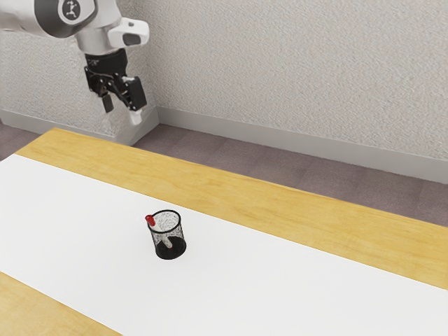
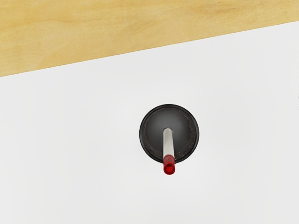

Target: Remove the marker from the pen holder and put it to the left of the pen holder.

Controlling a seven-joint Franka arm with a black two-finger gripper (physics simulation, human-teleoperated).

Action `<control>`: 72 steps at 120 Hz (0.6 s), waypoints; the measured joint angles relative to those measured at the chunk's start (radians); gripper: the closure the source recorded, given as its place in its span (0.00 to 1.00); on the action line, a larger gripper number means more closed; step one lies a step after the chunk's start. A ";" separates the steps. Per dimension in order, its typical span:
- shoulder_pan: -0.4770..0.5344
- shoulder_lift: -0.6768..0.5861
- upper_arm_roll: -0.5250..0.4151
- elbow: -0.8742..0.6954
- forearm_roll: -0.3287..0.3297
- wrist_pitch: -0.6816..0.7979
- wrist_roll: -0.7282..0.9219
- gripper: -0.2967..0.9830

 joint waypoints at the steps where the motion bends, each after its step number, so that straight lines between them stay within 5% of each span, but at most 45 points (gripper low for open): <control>1: 0.000 0.000 0.000 0.000 0.000 0.002 0.001 0.23; 27: -0.001 0.000 -0.001 -0.033 -0.004 0.036 0.017 0.23; 72: -0.003 -0.094 0.001 -0.624 -0.014 0.518 0.036 0.23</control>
